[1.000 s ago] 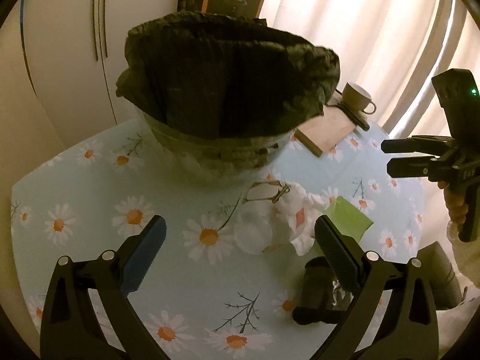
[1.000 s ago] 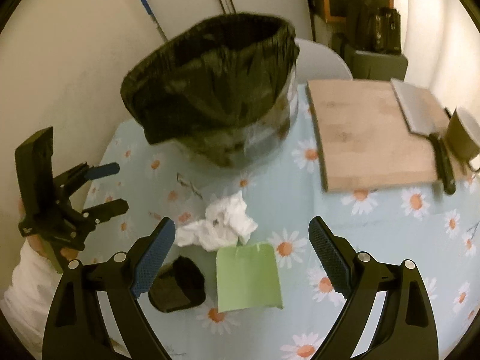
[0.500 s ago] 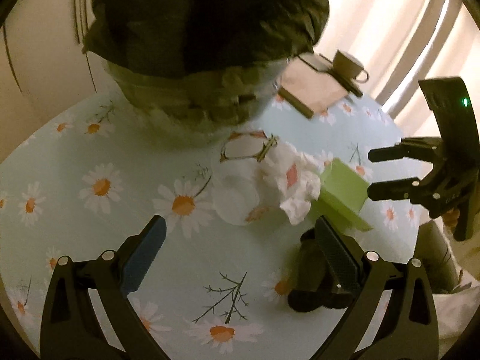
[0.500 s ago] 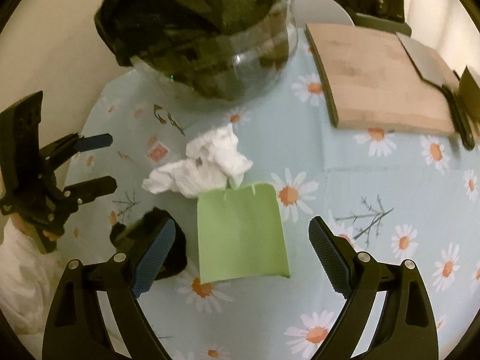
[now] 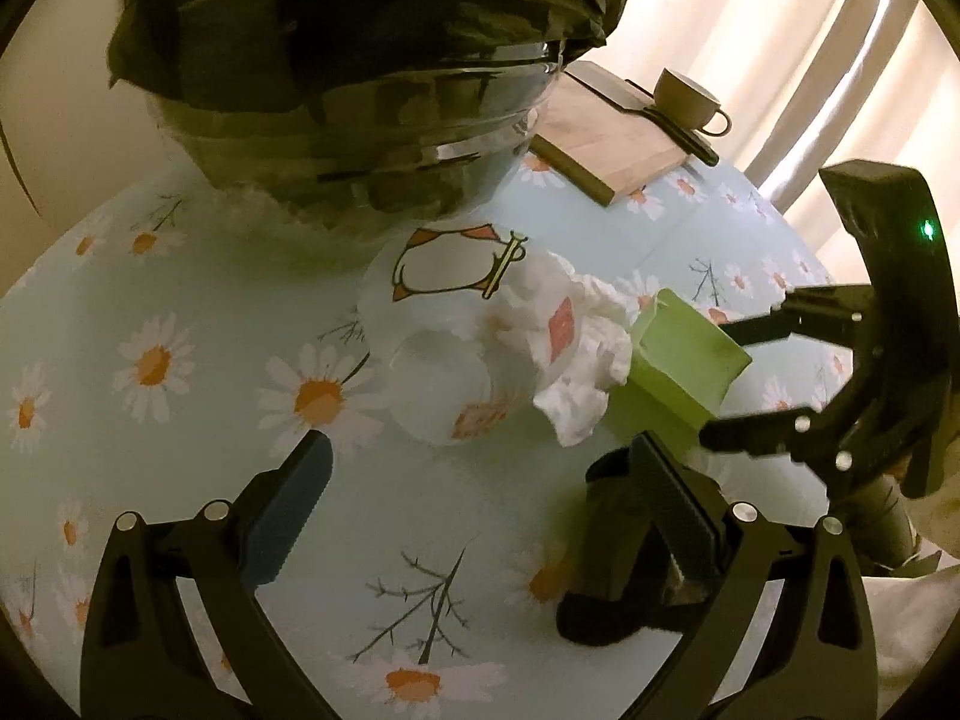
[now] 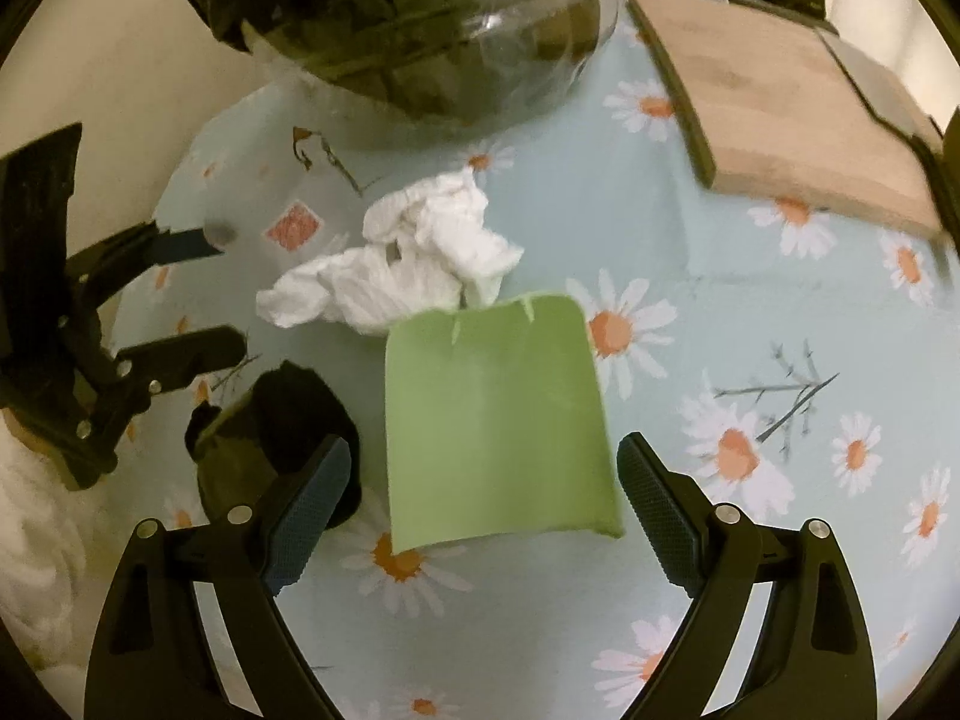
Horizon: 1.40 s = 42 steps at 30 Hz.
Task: Collect trash
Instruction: 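Grasp the clear printed cup with the left tool while the right tool grasps the green card, then lift the cup and green card over the black bin and release both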
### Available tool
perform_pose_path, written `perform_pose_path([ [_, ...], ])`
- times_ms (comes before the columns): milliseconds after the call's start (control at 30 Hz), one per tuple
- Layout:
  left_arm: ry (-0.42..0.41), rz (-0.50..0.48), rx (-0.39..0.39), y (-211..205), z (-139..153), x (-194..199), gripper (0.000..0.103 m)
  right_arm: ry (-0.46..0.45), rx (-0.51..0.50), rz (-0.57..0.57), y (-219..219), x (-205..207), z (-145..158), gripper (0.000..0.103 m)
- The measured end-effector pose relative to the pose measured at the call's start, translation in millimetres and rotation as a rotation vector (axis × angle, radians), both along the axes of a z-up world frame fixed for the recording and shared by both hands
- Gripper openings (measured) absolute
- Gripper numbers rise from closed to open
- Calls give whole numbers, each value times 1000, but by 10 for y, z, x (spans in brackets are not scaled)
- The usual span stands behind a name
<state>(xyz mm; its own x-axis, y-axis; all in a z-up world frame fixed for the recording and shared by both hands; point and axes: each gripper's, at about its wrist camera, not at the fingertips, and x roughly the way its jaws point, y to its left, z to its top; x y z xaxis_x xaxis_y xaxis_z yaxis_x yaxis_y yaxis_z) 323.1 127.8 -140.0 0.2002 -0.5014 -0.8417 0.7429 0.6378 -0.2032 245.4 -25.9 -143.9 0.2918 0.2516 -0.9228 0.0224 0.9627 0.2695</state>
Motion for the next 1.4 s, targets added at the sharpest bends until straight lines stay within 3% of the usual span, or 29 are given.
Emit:
perform_pose_path([
  [33,-7,-2,2,-31,-1,9,97,4,4,1,0,-4,-16,69],
  [100,-3,6,4,-85,1,38,97,19,26,6,-19,2,-66,64],
  [467,12,34,-55,-230,53,190,97,7,43,-3,-146,-142,66,64],
  [600,17,66,-36,-248,-4,245,97,0,47,-14,-203,-183,117,64],
  [767,1,57,-5,-244,-55,252,80,-11,70,-51,-282,-246,170,64],
  [833,14,61,5,-232,-84,265,67,-11,65,-52,-306,-264,186,64],
  [1100,19,96,7,7,-32,264,64,-24,46,-50,-347,-235,245,64],
  [1400,-17,162,46,433,57,208,64,-77,92,-78,-413,-178,452,64],
])
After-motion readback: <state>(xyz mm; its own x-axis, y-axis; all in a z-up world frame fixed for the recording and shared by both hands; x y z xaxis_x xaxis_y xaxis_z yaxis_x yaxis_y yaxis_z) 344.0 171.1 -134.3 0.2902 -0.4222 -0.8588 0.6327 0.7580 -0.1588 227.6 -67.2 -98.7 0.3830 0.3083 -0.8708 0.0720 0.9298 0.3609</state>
